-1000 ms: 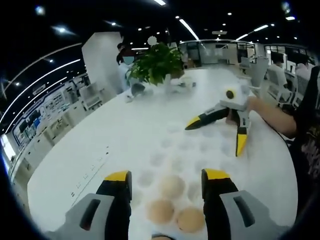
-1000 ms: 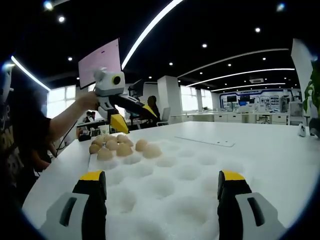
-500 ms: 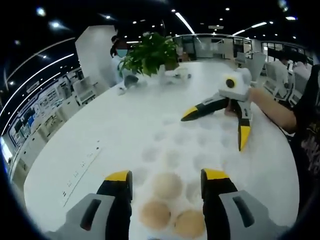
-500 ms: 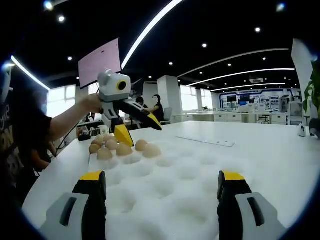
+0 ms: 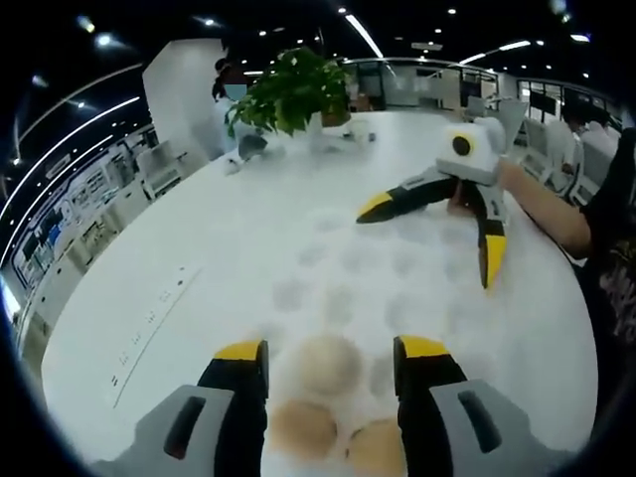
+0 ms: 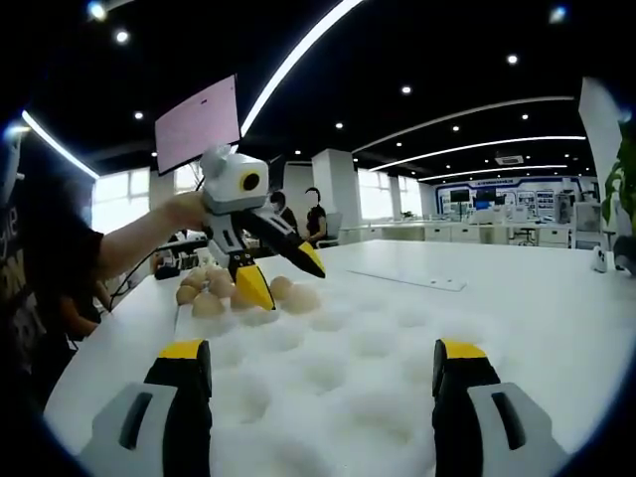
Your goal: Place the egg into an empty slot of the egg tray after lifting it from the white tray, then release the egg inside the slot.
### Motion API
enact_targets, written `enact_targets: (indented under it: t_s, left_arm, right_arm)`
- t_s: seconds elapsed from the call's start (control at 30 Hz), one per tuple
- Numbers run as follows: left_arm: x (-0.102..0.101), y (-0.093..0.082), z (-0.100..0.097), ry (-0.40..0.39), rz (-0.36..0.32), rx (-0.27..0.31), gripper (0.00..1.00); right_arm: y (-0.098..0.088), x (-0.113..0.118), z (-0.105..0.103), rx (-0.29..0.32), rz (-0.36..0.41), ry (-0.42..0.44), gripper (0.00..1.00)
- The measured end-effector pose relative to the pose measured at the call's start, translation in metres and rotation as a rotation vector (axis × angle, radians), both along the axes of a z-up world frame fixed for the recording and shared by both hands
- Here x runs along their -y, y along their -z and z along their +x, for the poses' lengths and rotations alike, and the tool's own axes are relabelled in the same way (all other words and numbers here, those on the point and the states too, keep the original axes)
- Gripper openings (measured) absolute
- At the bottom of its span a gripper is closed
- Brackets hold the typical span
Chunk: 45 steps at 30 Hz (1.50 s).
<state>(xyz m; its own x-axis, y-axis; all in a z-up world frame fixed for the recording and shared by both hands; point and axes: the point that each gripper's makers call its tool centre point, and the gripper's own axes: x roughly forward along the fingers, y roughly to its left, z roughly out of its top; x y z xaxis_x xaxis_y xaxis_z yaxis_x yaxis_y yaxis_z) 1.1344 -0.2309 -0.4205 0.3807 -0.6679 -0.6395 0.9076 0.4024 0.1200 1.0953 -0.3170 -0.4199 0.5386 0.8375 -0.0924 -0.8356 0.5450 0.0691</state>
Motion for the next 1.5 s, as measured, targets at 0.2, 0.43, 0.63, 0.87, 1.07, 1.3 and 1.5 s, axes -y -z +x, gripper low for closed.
enact_targets:
  t_s: [0.2,0.43,0.63,0.87,1.07,1.3,1.5]
  left_arm:
    - [-0.003,0.007,0.004,-0.020,0.009,-0.024,0.49]
    - [-0.002,0.011,0.005,-0.037,0.004,-0.057,0.43]
    - [0.001,0.011,0.001,-0.021,0.002,-0.068,0.35]
    - [-0.002,0.011,0.010,-0.061,0.006,-0.067,0.26]
    - [-0.001,0.012,0.009,-0.065,-0.002,-0.088,0.26]
    - [0.000,0.013,0.008,-0.073,0.009,-0.106,0.25]
    - [0.001,0.012,0.007,-0.073,0.027,-0.110,0.25]
  right_arm:
    - [0.000,0.000,0.000,-0.001,-0.001,0.000,0.96]
    - [0.000,0.000,0.000,-0.001,0.001,0.000,0.96]
    - [0.000,0.000,-0.001,-0.001,-0.002,0.000,0.96]
    - [0.001,-0.001,-0.001,-0.001,-0.023,0.000,0.96]
    - [0.002,-0.002,-0.001,-0.004,-0.065,0.001,0.96]
    - [0.003,-0.004,-0.002,0.020,-0.148,-0.011,0.95]
    - [-0.001,-0.014,-0.014,0.105,-0.230,-0.079,0.82]
